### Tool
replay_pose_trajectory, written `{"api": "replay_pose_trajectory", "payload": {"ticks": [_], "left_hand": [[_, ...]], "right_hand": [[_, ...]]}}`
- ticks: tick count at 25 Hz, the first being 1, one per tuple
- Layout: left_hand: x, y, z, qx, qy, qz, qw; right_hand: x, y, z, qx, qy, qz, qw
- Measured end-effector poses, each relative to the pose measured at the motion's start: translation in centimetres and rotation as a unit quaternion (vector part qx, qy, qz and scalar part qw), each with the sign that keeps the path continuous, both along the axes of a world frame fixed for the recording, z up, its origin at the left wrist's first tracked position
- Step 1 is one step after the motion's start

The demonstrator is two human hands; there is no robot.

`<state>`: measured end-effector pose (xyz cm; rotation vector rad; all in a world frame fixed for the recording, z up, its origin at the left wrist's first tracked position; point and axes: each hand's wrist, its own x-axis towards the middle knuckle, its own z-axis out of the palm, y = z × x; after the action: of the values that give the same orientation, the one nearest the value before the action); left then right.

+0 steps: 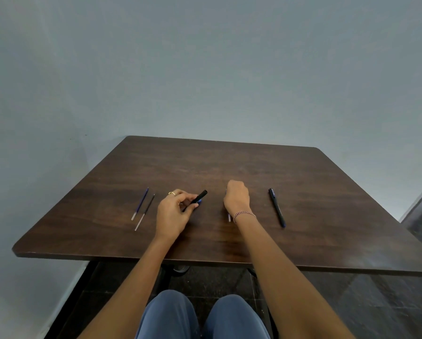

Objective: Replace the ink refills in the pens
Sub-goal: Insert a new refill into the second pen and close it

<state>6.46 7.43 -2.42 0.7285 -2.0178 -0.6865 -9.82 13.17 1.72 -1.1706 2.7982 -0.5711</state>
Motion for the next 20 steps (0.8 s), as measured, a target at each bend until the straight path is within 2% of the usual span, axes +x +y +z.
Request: {"api": "replay_pose_trajectory", "payload": {"ticks": [3,5,8,9,10,12,13,18,20], "left_hand": [[0.0,0.0,0.1,-0.012,-0.020,0.000,1.000],[0.0,0.0,0.1,-0.021,-0.033,0.006,0.999],[-0.1,0.0,0.1,-0.035,-0.058,0.012,0.998],[-0.1,0.0,0.0,-0.038,-0.063,0.011,0.997],[-0.1,-0.1,-0.1,-0.040,-0.067,0.010,0.997],[-0.1,-0.1,-0.1,-0.051,-0.076,0.011,0.996],[-0.1,-0.1,-0.1,-0.058,-0.081,0.015,0.995],[-0.1,0.1,-0.2,-0.070,-0.101,0.019,0.992],[-0.1,0.0,-0.1,-0.074,-0.104,0.016,0.992]], "right_hand": [[0.1,-0.2,0.2,0.015,0.014,0.004,1.000],[-0.2,-0.3,0.0,0.006,-0.011,-0.008,1.000],[-1.3,0.1,-0.9,-0.077,-0.132,-0.053,0.987],[-1.7,0.5,-1.2,-0.138,-0.214,-0.068,0.965],[-2.0,0.9,-1.4,-0.209,-0.316,-0.083,0.922],[-2.2,2.0,-1.7,-0.322,-0.487,-0.099,0.805],[-2.2,2.5,-1.8,-0.356,-0.528,-0.096,0.765],[-0.9,4.0,-3.0,-0.526,-0.577,-0.054,0.622],[-0.4,4.3,-3.0,-0.578,-0.570,-0.045,0.582]]}}
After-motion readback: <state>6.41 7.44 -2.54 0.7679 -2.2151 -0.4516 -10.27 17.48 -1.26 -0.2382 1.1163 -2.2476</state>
